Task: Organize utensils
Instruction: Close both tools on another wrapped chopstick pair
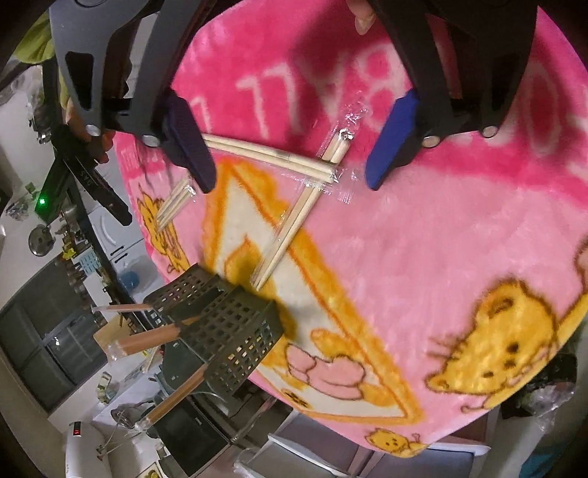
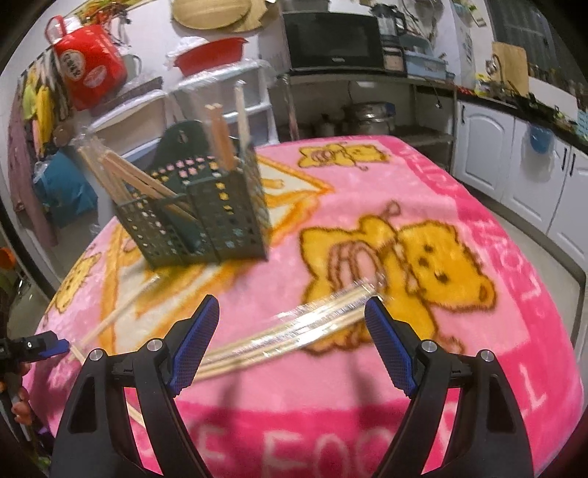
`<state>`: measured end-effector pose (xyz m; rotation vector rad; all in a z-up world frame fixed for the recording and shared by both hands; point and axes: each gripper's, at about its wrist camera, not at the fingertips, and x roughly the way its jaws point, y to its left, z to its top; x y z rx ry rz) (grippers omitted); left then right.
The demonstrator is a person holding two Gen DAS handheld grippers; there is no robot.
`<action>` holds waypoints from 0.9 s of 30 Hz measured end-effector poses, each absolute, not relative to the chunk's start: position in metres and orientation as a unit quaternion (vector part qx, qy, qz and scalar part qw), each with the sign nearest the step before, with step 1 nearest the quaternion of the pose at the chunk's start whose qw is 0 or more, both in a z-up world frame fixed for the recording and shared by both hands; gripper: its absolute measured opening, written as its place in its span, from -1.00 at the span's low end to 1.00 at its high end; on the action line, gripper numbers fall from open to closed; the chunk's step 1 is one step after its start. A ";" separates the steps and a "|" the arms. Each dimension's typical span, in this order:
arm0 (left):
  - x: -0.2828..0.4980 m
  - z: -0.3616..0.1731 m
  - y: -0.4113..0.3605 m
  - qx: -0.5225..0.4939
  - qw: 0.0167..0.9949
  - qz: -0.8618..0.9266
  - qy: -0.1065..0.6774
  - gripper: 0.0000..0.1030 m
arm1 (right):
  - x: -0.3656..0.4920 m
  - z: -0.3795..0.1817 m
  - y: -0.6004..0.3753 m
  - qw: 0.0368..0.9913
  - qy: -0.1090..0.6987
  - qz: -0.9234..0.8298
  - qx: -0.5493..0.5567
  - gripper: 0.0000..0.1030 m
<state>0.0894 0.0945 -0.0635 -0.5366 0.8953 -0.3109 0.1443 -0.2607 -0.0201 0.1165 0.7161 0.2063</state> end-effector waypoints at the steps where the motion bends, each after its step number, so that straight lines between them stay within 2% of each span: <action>1: 0.091 -0.065 0.094 -0.254 0.855 -0.150 0.427 0.32 | 0.147 -0.023 -0.264 0.928 0.356 0.094 0.061 0.48; 4: 0.093 -0.069 0.090 -0.250 0.855 -0.152 0.428 0.20 | 0.155 -0.034 -0.276 0.919 0.379 0.080 0.078 0.30; 5: 0.094 -0.070 0.090 -0.250 0.855 -0.150 0.429 0.10 | 0.157 -0.037 -0.279 0.917 0.383 0.077 0.084 0.26; 9: 0.098 -0.071 0.090 -0.245 0.857 -0.141 0.430 -0.17 | 0.174 -0.047 -0.296 0.907 0.400 0.067 0.113 0.22; 14: 0.105 -0.072 0.091 -0.240 0.859 -0.134 0.432 -0.33 | 0.203 -0.052 -0.314 0.894 0.419 0.064 0.147 0.18; 19: 0.114 -0.073 0.088 -0.236 0.859 -0.130 0.435 -0.44 | 0.231 -0.061 -0.328 0.875 0.447 0.058 0.180 0.00; 23: 0.123 -0.072 0.085 -0.230 0.860 -0.128 0.436 -0.50 | 0.243 -0.066 -0.331 0.866 0.465 0.049 0.178 -0.31; 27: 0.131 -0.072 0.082 -0.229 0.860 -0.126 0.438 -0.62 | 0.250 -0.067 -0.328 0.866 0.471 0.050 0.161 -0.75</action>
